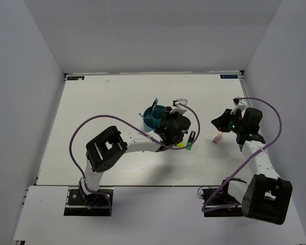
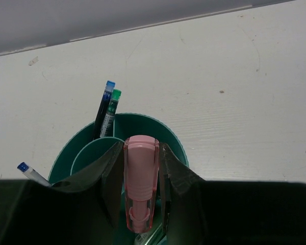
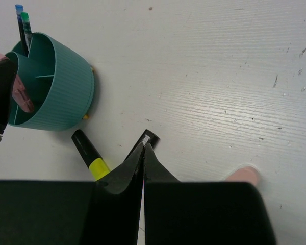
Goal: Sort the stationery into containers
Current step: Place the stationery in the storage box.
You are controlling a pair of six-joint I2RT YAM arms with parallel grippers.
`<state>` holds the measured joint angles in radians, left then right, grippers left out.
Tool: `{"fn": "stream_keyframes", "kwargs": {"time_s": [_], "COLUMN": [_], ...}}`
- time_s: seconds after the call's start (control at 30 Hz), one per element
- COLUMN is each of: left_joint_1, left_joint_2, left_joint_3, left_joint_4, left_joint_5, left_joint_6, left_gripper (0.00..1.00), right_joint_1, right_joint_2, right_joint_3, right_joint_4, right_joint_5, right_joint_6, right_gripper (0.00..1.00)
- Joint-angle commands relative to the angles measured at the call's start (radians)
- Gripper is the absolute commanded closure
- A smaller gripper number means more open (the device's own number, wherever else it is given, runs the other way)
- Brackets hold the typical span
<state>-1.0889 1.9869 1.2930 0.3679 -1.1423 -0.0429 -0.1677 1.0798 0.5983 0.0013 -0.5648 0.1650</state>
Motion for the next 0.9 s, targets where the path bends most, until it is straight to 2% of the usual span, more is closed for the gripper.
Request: {"fn": "stream_keyframes", "kwargs": {"time_s": [0.0, 0.17, 0.3, 0.33, 0.4, 0.43, 0.53, 0.7, 0.73, 0.8, 0.87], "left_joint_1": [0.009, 0.007, 0.0, -0.005, -0.008, -0.012, -0.016, -0.025, -0.026, -0.035, -0.045], "left_joint_2": [0.003, 0.0, -0.011, -0.016, -0.02, -0.025, -0.033, -0.046, -0.049, -0.069, -0.088], "left_joint_3": [-0.004, -0.008, -0.021, -0.024, -0.03, -0.034, -0.032, -0.031, -0.032, -0.032, -0.028], "left_joint_4": [-0.035, -0.087, -0.099, -0.099, -0.101, -0.104, -0.104, -0.106, -0.104, -0.104, -0.098], "left_joint_5": [-0.014, -0.011, -0.01, -0.01, -0.008, -0.007, -0.001, 0.003, 0.004, 0.01, 0.013], "left_joint_6": [-0.043, -0.106, -0.11, -0.112, -0.114, -0.115, -0.12, -0.123, -0.123, -0.118, -0.109], "left_gripper": [0.99, 0.99, 0.82, 0.73, 0.63, 0.53, 0.4, 0.34, 0.34, 0.34, 0.34], "right_joint_1": [-0.016, -0.03, -0.042, -0.042, -0.049, -0.05, -0.056, -0.065, -0.067, -0.07, -0.078], "right_joint_2": [-0.004, -0.006, -0.001, -0.001, 0.002, 0.0, 0.0, -0.001, -0.004, -0.004, -0.006], "right_joint_3": [0.018, 0.018, 0.02, 0.02, 0.02, 0.02, 0.021, 0.026, 0.026, 0.035, 0.043], "right_joint_4": [0.029, 0.031, 0.029, 0.029, 0.031, 0.031, 0.028, 0.017, 0.014, 0.0, -0.035], "right_joint_5": [-0.047, -0.072, -0.081, -0.081, -0.086, -0.089, -0.093, -0.101, -0.101, -0.099, -0.099], "right_joint_6": [0.018, 0.019, 0.021, 0.024, 0.027, 0.031, 0.031, 0.033, 0.03, 0.01, 0.002], "right_gripper": [1.0, 1.0, 1.0, 1.0, 1.0, 1.0, 1.0, 1.0, 0.98, 0.88, 0.71]}}
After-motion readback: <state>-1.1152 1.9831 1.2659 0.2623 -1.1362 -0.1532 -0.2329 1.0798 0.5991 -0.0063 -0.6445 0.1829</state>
